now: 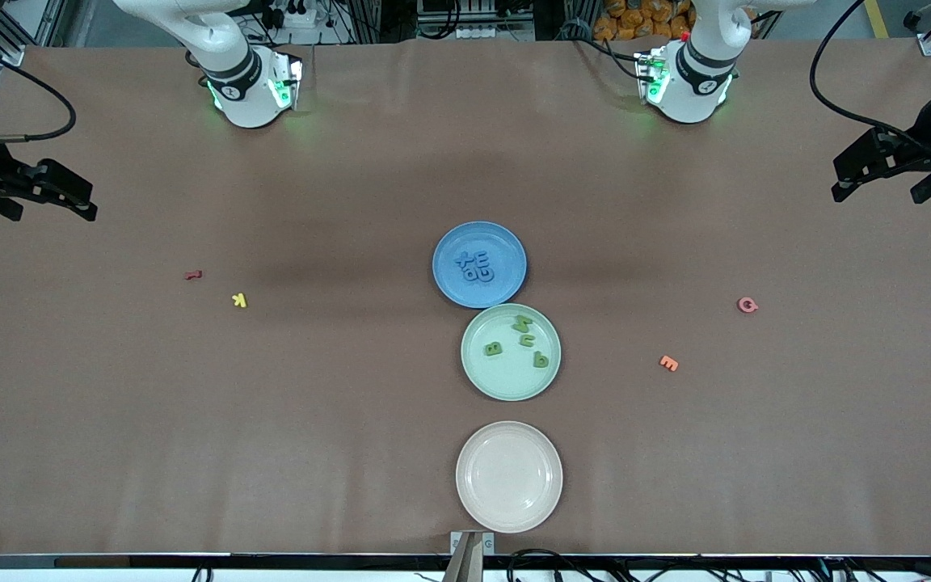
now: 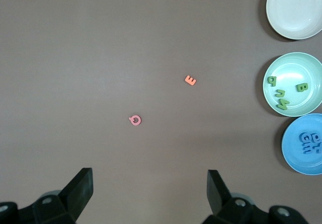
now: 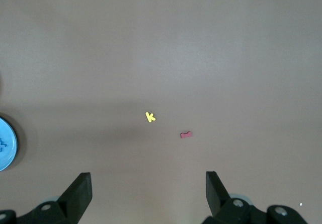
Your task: Sort letters by color into matching plates
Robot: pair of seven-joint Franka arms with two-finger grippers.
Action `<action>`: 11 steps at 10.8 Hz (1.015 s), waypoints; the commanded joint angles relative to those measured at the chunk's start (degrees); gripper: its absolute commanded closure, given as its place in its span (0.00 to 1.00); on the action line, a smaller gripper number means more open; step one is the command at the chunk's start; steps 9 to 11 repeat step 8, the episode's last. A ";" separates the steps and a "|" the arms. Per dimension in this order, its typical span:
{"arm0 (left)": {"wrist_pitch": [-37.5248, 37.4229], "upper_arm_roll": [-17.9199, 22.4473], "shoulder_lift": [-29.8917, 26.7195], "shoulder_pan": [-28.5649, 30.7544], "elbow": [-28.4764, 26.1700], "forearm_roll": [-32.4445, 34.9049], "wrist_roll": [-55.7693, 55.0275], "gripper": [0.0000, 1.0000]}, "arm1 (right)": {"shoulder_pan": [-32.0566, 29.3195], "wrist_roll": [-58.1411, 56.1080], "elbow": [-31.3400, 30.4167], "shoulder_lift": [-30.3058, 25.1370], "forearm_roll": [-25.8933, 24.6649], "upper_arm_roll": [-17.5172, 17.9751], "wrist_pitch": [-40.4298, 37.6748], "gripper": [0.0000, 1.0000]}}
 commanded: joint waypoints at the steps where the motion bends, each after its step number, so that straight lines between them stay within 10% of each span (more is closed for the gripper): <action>1: -0.93 -0.12 0.04 0.07 0.49 -0.78 -0.02 0.00 | 0.27 0.29 -1.26 -1.24 0.47 0.06 0.63 0.00; 11: -0.93 -0.21 0.22 0.07 0.22 -1.83 0.15 0.00 | 0.27 0.21 -1.26 -1.24 0.47 -0.03 0.63 0.00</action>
